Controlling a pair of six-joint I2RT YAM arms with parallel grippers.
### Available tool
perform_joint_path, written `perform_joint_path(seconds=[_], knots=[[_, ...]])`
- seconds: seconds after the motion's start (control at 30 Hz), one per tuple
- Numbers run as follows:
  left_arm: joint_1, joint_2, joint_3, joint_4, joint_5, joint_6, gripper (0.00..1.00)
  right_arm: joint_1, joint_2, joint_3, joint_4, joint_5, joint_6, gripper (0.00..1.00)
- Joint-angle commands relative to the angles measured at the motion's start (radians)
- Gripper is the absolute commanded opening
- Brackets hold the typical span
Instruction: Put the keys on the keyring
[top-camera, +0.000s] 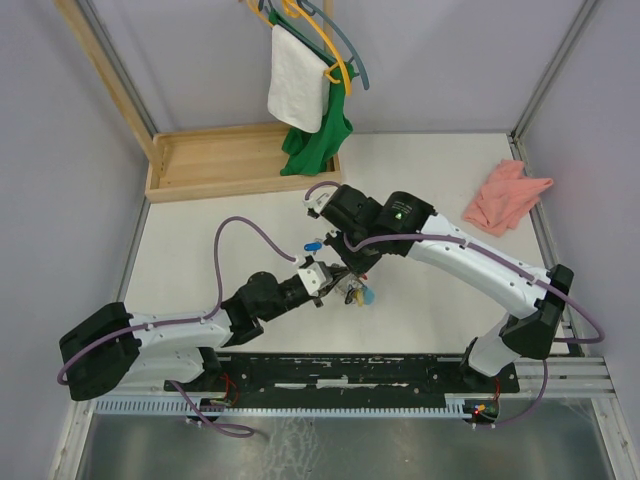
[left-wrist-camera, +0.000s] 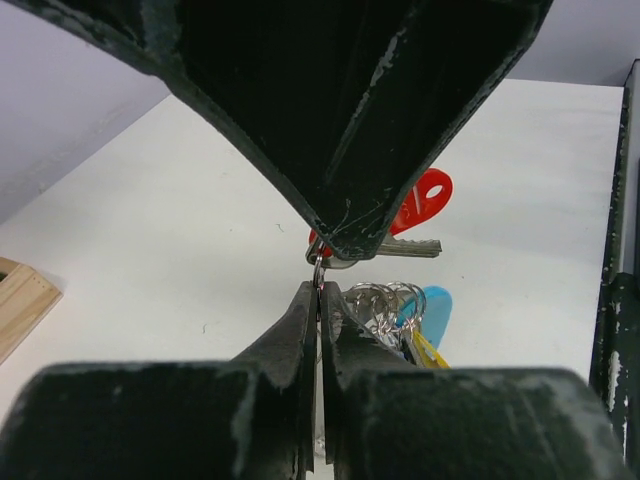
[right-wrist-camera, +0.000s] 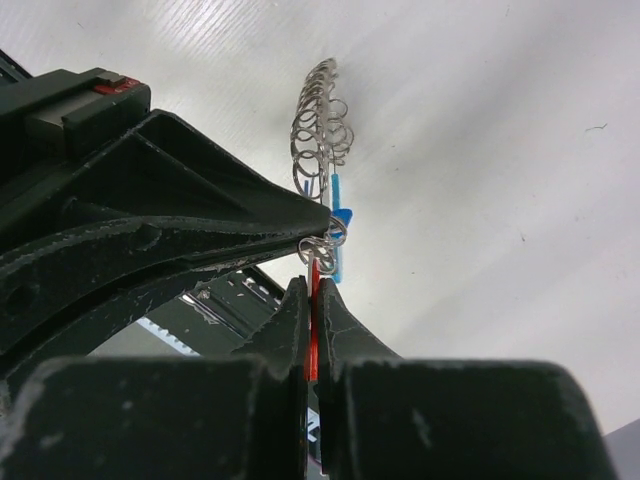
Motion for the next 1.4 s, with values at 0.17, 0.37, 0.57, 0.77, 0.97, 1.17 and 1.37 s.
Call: perform_joint_path(seconds=[0.17, 0.37, 0.57, 0.77, 0.97, 1.17, 1.37], knots=[[-0.002, -0.048, 0.009, -0.003, 0.048, 0.082, 0.03, -0.006, -0.050, 0.020, 0.008, 0.058, -0.002, 0.01], [-0.002, -0.085, -0.028, 0.006, 0.054, 0.112, 0.03, -0.060, -0.048, -0.032, 0.022, 0.040, -0.005, 0.01], [-0.002, -0.071, -0.075, 0.114, 0.068, 0.095, 0.03, -0.103, -0.039, -0.102, 0.064, -0.023, -0.006, 0.01], [-0.002, -0.046, -0.118, 0.218, 0.087, 0.083, 0.03, -0.136, -0.014, -0.172, 0.121, -0.091, -0.004, 0.01], [-0.002, -0.049, -0.136, 0.236, 0.115, 0.071, 0.03, -0.138, 0.003, -0.167, 0.123, -0.108, -0.011, 0.01], [-0.001, -0.107, -0.134, 0.118, 0.066, 0.049, 0.18, -0.098, -0.069, -0.118, 0.117, -0.082, -0.035, 0.01], [-0.002, -0.128, -0.088, -0.002, 0.038, 0.022, 0.41, -0.045, -0.060, -0.093, 0.100, -0.071, -0.038, 0.01]])
